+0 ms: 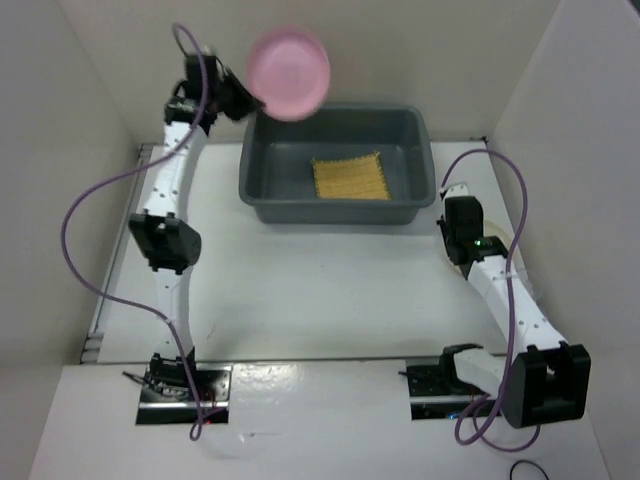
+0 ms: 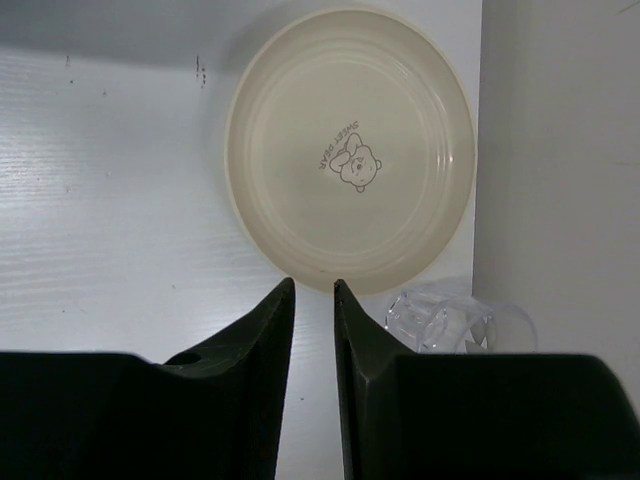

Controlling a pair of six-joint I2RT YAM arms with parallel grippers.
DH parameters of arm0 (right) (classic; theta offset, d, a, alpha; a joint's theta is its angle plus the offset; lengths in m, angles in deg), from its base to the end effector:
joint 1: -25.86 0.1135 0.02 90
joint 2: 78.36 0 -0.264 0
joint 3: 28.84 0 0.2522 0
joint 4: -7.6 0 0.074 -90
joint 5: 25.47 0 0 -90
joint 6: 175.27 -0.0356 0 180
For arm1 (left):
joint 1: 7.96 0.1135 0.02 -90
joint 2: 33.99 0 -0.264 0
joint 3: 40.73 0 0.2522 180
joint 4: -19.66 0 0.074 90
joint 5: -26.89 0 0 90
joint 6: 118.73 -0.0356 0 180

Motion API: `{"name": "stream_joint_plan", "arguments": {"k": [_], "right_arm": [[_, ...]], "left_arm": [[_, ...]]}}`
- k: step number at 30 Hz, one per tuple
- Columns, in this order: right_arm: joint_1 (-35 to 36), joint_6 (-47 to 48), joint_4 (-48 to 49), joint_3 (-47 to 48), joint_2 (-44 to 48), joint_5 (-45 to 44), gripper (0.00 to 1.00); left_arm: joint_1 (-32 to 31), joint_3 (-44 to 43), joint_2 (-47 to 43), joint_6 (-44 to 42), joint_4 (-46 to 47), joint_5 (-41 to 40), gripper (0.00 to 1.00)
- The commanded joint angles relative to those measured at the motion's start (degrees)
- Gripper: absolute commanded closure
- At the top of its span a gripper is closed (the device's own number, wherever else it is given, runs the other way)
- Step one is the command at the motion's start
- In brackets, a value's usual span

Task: Place the mixed dishes into the plastic bin

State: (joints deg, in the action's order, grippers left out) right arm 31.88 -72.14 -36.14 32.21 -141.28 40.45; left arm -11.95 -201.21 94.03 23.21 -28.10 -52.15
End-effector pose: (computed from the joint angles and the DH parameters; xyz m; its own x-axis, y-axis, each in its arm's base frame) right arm 0.2267 0.0093 0.2642 -0.7348 -0.2860 -0.6150 0.0217 0.8963 -0.4428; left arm 0.4988 -0.0416 0.4281 -0.3601 -0.7498 -0.5551 -0.0524 0.6104 -0.7904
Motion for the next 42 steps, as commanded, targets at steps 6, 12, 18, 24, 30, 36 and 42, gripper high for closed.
{"name": "stream_joint_plan", "arguments": {"k": [6, 12, 18, 24, 30, 36, 42], "right_arm": [[0.57, -0.12, 2.55, -0.09, -0.01, -0.09, 0.72], [0.57, -0.12, 2.55, -0.09, -0.01, -0.71, 0.72], [0.57, -0.12, 2.55, -0.09, 0.51, -0.71, 0.72], [0.57, -0.12, 2.55, -0.09, 0.51, -1.24, 0.72], [0.57, -0.12, 2.55, -0.09, 0.51, -1.24, 0.72], [0.57, -0.12, 2.55, -0.09, -0.01, -0.18, 0.40], [0.57, 7.86, 5.87, -3.86, -2.73, 6.15, 0.38]], "left_arm": [[-8.22, -32.91, 25.32, 0.25, -22.17, 8.63, 1.00], [-10.95, -32.58, 32.54, 3.96, -19.61, 11.98, 1.00], [-14.02, -32.58, 38.70, 7.11, -17.94, 15.32, 1.00], [-14.56, -32.58, 42.13, 5.81, -18.12, 14.70, 1.00], [-14.56, -32.58, 43.27, 5.27, -18.12, 14.09, 0.83], [-14.56, -32.58, 38.71, 0.89, -13.83, 15.58, 0.32], [-14.56, -32.58, 24.66, -6.84, -12.31, 12.34, 0.00]]}}
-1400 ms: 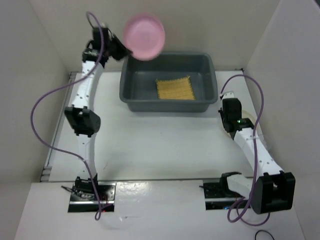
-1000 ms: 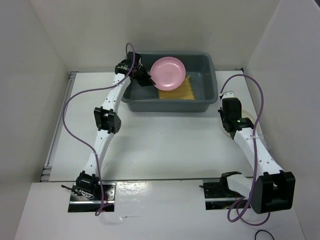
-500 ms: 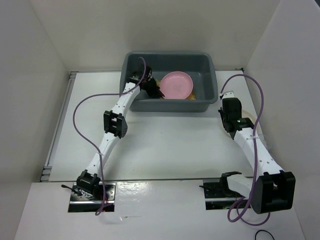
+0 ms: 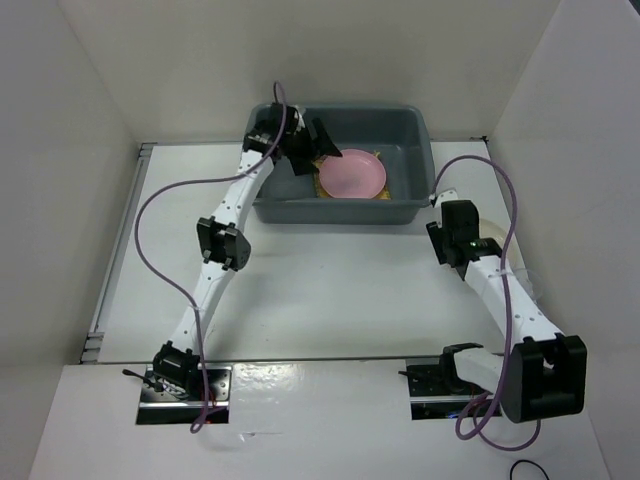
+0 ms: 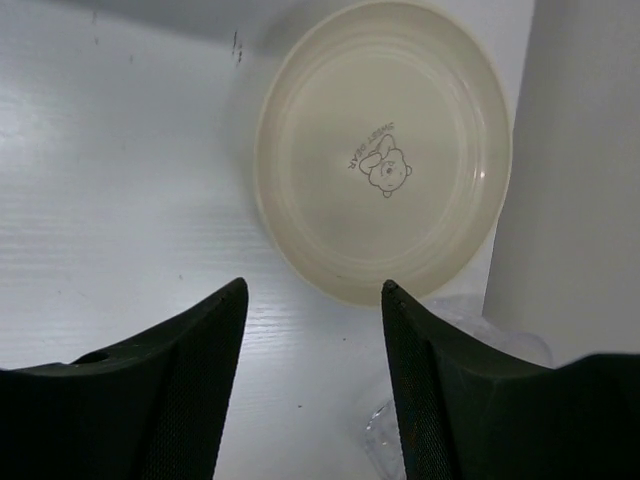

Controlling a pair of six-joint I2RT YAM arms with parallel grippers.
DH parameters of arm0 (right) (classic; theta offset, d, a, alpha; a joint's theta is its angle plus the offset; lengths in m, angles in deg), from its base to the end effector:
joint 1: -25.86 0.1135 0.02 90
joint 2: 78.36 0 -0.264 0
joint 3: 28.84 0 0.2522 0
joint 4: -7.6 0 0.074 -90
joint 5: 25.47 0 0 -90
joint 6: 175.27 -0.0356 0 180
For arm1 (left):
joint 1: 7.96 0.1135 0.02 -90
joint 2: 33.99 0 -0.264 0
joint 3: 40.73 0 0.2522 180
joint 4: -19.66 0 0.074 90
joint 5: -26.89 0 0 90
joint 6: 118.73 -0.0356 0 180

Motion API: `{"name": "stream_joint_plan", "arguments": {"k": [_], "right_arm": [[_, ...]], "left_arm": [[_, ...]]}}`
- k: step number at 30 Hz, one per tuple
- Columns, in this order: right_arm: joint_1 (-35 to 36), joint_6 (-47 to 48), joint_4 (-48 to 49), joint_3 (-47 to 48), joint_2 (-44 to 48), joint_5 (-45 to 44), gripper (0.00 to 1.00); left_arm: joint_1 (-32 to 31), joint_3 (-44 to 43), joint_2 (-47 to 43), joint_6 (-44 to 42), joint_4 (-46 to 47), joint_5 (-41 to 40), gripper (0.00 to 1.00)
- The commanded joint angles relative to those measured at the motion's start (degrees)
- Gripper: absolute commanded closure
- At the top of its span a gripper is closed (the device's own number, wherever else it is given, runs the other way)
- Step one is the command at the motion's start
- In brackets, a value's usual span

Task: Place the mixed dishes into the plastic bin

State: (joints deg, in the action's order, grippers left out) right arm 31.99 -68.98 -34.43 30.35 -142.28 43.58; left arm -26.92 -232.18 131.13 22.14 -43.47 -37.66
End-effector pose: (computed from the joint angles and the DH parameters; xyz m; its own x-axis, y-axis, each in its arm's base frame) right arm 0.2288 0.0118 0.2517 -0.7356 -0.3425 -0.5845 -0.0651 0.8946 -0.4422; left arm 0.5494 -0.2049 0.2296 -0.8375 -0.4529 -0.3056 -0.0489 0.6193 -0.7836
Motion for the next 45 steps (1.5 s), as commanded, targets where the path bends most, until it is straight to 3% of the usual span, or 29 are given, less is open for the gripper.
{"name": "stream_joint_plan", "arguments": {"k": [1, 5, 10, 12, 21, 24, 25, 28, 29, 37, 43, 45], "right_arm": [[0.46, 8.80, 4.97, -3.14, -2.78, 2.32, 0.38], [-2.16, 16.92, 4.28, -2.63, -6.38, 7.82, 0.42], [-5.51, 18.86, 0.08, 2.63, -17.34, 14.35, 0.43], [-7.35, 18.08, -1.08, 5.70, -21.40, 15.76, 0.43], [-10.43, 19.74, 1.37, 7.57, -30.11, 18.31, 0.48], [-11.92, 20.97, 1.38, 7.57, -30.74, 18.92, 0.63], [-12.54, 20.97, 1.38, 7.57, -31.35, 18.93, 0.79], [-13.07, 20.97, 0.68, 8.09, -30.40, 19.45, 0.99], [-13.68, 20.45, 0.67, 8.62, -29.52, 19.46, 1.00], [-12.55, 19.39, -5.82, 18.00, -11.95, 20.08, 1.00], [-11.23, 15.01, -6.36, 32.32, -11.31, 18.48, 1.00], [-6.77, 14.47, -5.83, 35.59, -10.61, 19.01, 1.00]], "left_arm": [[0.42, -1.61, -16.63, -8.66, 0.52, -3.38, 0.00], [-0.37, -1.61, -25.62, -16.05, -8.45, -12.67, 0.00], [-4.76, -1.61, -31.16, -22.03, -25.31, -24.91, 0.00], [-6.95, 3.90, -34.32, -22.04, -25.34, -26.58, 0.00], [-8.81, 1.82, -34.95, -22.04, -25.34, -27.65, 0.00], [-9.34, 2.34, -34.95, -22.04, -25.34, -27.65, 0.00], [-9.34, 2.34, -34.95, -22.04, -25.34, -27.65, 0.00], [-9.34, 2.34, -34.95, -22.04, -25.34, -27.65, 0.00], [-9.34, 2.87, -34.95, -22.04, -25.34, -27.65, 0.00], [-9.34, 4.54, -35.48, -22.04, -25.34, -28.18, 0.00], [-9.34, 4.01, -35.48, -22.04, -25.34, -29.40, 0.00], [-8.81, 5.33, -36.00, -22.04, -25.34, -31.51, 0.00]]}}
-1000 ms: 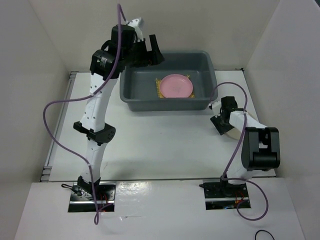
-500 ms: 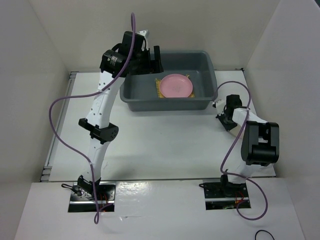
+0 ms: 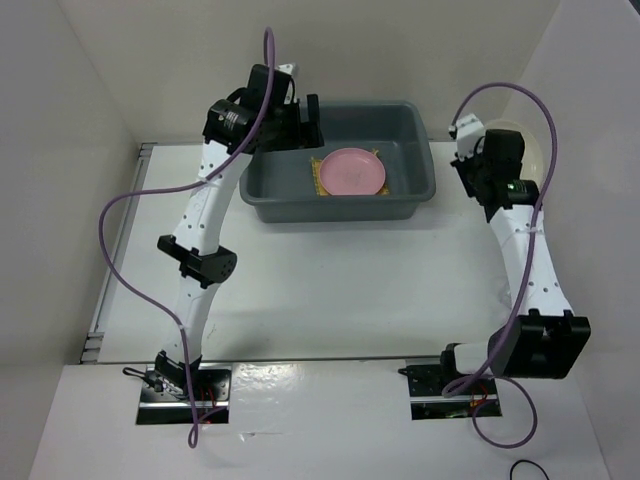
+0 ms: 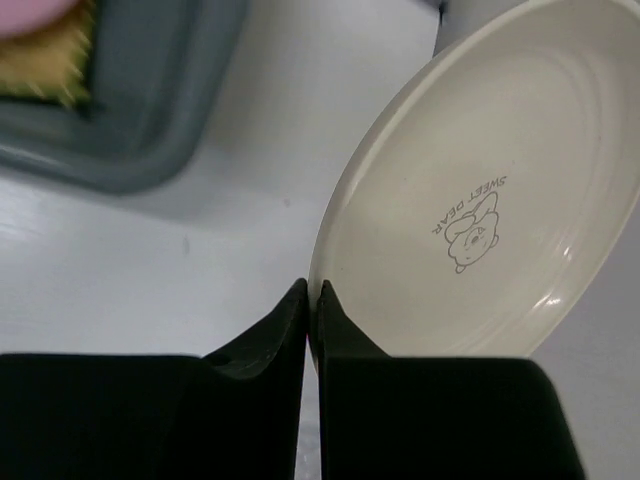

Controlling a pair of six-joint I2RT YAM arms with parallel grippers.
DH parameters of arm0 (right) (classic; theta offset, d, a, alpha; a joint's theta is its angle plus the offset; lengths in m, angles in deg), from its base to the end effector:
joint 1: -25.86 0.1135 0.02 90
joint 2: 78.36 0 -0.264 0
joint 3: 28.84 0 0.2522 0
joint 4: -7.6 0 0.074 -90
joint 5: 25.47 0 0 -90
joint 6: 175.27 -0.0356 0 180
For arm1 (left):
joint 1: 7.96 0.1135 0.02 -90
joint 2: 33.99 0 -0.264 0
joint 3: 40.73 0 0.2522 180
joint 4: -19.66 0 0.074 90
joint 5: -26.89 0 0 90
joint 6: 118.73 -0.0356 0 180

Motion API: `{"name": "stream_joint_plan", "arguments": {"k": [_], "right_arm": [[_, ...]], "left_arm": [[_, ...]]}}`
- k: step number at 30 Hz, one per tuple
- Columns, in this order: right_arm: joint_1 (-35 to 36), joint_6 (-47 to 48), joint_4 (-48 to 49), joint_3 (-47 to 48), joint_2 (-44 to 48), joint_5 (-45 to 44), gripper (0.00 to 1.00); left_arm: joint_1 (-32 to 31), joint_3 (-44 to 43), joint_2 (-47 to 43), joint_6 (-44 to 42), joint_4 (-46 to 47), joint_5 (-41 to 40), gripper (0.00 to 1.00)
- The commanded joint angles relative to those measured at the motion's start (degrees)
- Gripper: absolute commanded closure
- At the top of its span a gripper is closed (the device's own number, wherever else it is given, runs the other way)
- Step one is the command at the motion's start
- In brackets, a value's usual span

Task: Place the mixed dishes into the plastic bin

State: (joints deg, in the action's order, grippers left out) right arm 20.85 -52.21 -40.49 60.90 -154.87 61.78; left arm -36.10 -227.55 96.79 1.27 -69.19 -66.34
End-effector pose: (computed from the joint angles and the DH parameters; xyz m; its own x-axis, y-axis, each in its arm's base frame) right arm 0.2925 -0.0274 0.3653 -0.5462 -0.4991 -0.6727 -0.2046 0.8583 -0.4706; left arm 0.3760 -0.1989 0.4632 -0.6284 -0.2300 -0.7431 0.1327 0.9096 -0.3938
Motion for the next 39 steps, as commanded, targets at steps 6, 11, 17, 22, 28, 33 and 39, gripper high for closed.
{"name": "stream_joint_plan", "arguments": {"k": [6, 11, 17, 22, 28, 33, 39], "right_arm": [[26.25, 2.35, 4.71, 11.00, -3.54, 0.28, 1.00], [31.29, 4.29, 4.09, 18.49, -18.63, 1.86, 1.00], [31.30, 6.23, 5.14, 27.27, -33.85, 3.88, 1.00], [30.77, 6.23, 4.09, 34.92, -42.83, 6.61, 1.00], [29.54, 4.73, -3.01, 52.21, -55.03, 8.63, 1.00], [29.54, 4.73, -10.57, 66.54, -65.06, 8.10, 0.94], [29.54, 4.64, -29.14, 97.92, -82.41, 4.86, 0.95]], "left_arm": [[1.42, 11.57, -6.41, 3.30, 0.38, -10.56, 0.00], [6.95, 30.53, -15.37, 8.75, 0.38, -11.72, 0.00], [16.61, 60.59, -36.50, 9.46, 13.26, -5.05, 0.00], [25.57, 87.31, -53.24, 10.69, 20.42, 1.55, 0.00], [30.68, 92.72, -60.37, 9.65, 16.21, 1.55, 0.00], [31.92, 94.83, -62.05, 9.11, 15.68, 2.08, 0.00], [33.15, 96.68, -62.67, 8.59, 15.68, 3.14, 0.00]]}}
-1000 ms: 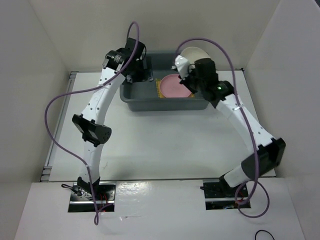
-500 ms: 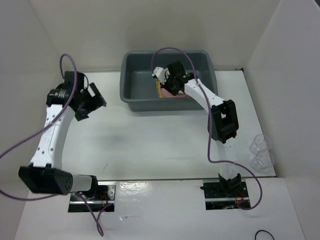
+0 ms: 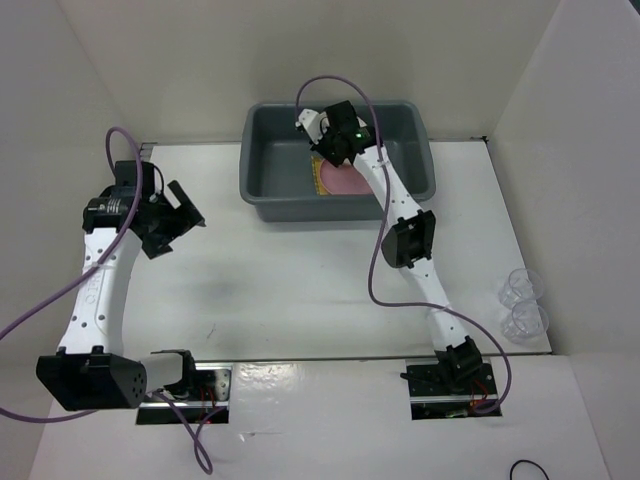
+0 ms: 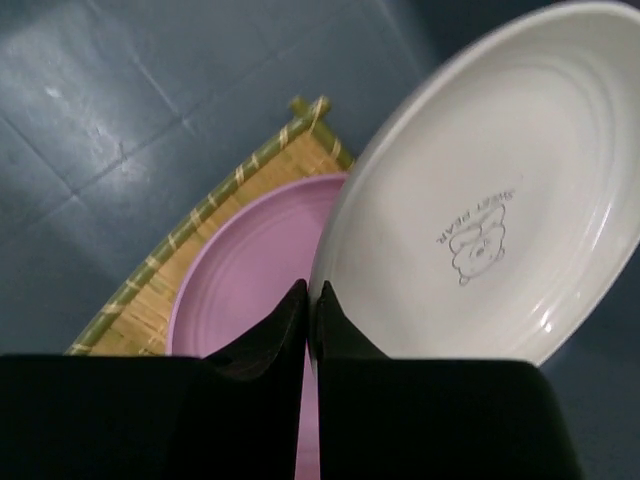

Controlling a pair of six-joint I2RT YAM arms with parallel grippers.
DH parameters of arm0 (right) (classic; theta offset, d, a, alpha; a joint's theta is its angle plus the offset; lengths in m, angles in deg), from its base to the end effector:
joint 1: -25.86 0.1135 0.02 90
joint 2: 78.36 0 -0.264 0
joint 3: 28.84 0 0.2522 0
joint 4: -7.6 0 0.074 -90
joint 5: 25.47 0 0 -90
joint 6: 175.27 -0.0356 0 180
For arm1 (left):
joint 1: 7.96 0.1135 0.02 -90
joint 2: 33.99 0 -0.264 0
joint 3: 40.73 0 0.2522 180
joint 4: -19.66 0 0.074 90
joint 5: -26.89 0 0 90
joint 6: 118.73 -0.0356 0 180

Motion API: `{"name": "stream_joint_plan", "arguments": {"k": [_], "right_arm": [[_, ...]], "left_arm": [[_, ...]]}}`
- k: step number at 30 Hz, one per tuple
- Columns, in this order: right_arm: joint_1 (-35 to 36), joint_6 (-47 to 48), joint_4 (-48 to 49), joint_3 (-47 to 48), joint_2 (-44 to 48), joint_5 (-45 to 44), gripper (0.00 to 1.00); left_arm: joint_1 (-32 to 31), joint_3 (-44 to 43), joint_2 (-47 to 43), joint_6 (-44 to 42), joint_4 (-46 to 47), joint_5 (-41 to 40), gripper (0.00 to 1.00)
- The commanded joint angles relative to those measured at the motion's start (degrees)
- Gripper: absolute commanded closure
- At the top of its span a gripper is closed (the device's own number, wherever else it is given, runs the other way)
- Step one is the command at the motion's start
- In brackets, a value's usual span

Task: Place the mixed dishes into the plastic bin

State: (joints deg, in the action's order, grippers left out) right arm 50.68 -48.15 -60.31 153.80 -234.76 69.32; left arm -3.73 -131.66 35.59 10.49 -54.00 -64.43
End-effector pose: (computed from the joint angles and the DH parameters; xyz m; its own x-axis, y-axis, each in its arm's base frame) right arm 0.5160 0.2419 0.2579 -0.1946 -0.7526 -0.6291 -0.7428 0.5319 -0.4065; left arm 0.2291 0.0178 0.3660 -0.5559 -0.6750 -0.4852 -0.5670 0.7347 -0.3725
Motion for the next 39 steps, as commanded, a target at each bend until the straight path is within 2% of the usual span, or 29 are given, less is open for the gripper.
{"name": "stream_joint_plan", "arguments": {"k": [1, 2, 3, 4, 5, 9, 12, 13, 17, 24, 28, 30, 34, 36, 37, 39], "right_arm": [[-0.30, 0.58, -9.31, 3.84, -2.51, -2.69, 0.96], [-0.30, 0.06, -12.79, 7.83, -5.55, -1.21, 0.96], [-0.30, -0.47, -12.82, 10.31, -4.89, -1.98, 0.96], [-0.30, -0.47, -12.82, 8.42, -4.36, -1.99, 0.96], [-0.91, -1.34, -14.13, 11.10, -5.31, -1.99, 0.96], [-1.44, -1.35, -16.51, 10.51, -5.32, -1.99, 0.94], [-1.44, -1.35, -18.26, 10.51, -5.32, -1.99, 0.84], [-1.44, -1.35, -18.97, 10.51, -5.32, -1.46, 0.76], [-1.97, -1.44, -20.20, 10.51, -4.71, 0.73, 0.64], [-1.44, -1.44, -20.20, 10.51, 2.93, 6.18, 0.60], [-3.10, -4.94, -20.20, 10.51, 9.51, 6.72, 0.59], [-5.39, -7.40, -18.98, 10.51, 11.63, 4.79, 0.58], [-9.96, -15.06, -17.04, 10.51, 16.29, -10.21, 0.48], [-13.19, -15.67, -20.46, 10.51, 18.40, -16.47, 0.48], [-14.52, -16.64, -20.47, 3.89, 20.41, -18.84, 0.48], [-18.90, -17.34, -20.47, -2.55, 27.26, -19.39, 0.48]], "left_arm": [[1.39, 1.31, -1.47, -0.64, 1.01, 1.76, 0.00], [1.40, 1.32, -1.47, -1.16, 1.01, 1.76, 0.00], [1.92, 1.84, -1.47, -1.17, 1.01, 2.37, 0.00], [1.92, 1.84, -1.47, -1.17, 1.71, 2.38, 0.00], [1.92, 1.84, -1.47, -1.17, 1.72, 2.38, 0.00], [2.54, 3.07, -1.47, -1.69, 3.56, 3.43, 0.00], [2.54, 3.60, -0.94, -1.69, 4.61, 4.05, 0.00], [2.54, 3.60, -0.94, -1.69, 5.22, 4.66, 0.00], [2.54, 4.13, 0.20, -1.69, 5.85, 5.18, 0.00], [2.54, 5.79, 1.26, -1.69, 9.01, 6.33, 0.00], [2.54, 5.80, 2.31, -1.69, 10.59, 7.39, 0.00], [2.54, 6.33, 2.31, -1.69, 11.12, 7.91, 0.00], [2.54, 6.33, 2.84, -2.22, 11.73, 7.91, 0.00], [2.54, 5.80, 2.84, -2.83, 11.73, 7.39, 0.00], [2.54, 5.80, 2.84, -2.84, 12.34, 7.39, 0.00], [3.07, 5.80, 2.84, -3.45, 12.87, 7.39, 0.00]]}}
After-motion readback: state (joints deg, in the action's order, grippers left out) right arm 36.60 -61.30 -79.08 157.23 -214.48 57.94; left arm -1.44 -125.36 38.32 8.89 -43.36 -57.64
